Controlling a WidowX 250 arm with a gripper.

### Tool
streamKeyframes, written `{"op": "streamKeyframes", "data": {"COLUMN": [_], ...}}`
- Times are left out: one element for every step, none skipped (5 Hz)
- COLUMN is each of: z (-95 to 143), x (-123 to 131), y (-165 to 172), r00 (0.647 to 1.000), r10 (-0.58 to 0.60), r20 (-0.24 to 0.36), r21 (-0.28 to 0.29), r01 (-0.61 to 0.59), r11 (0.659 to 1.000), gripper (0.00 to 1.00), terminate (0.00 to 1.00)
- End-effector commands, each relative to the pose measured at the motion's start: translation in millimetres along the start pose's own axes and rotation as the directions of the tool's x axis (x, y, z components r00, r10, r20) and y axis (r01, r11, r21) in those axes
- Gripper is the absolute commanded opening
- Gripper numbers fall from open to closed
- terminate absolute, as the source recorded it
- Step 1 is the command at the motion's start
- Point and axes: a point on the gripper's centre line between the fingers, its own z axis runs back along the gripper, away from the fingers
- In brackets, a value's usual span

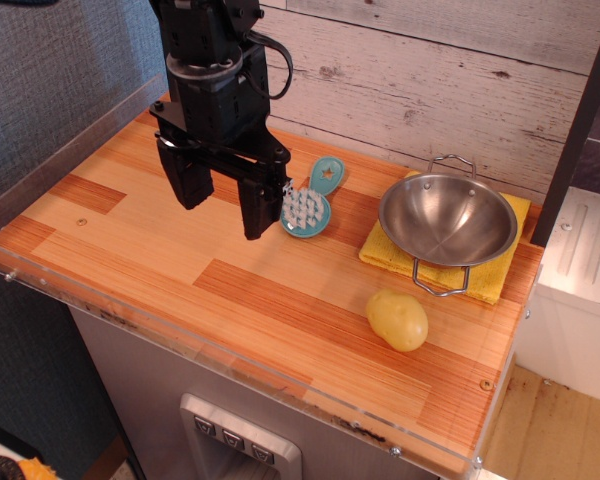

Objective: Move the colander to the left of the blue brush

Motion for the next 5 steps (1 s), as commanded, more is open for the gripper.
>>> {"op": "streamKeyframes", "data": {"z": [0, -4, -7, -9, -9], "x": [0, 10, 23, 46, 71], "y": [0, -14, -25, -38, -41], "r00": [1.000, 1.000, 0.999, 0.999, 0.999], "r10": [0.000, -0.022, -0.024, -0.031, -0.009], "r20": [0.000, 0.006, 0.030, 0.038, 0.043], "r21": [0.000, -0.008, -0.024, -0.024, -0.021], "r01": [0.000, 0.022, 0.025, 0.032, 0.009], "r11": [1.000, 1.000, 0.999, 0.999, 1.000], "gripper": [1.00, 1.00, 1.00, 1.00, 1.00], "terminate": [0.00, 0.00, 0.00, 0.00, 0.00]}}
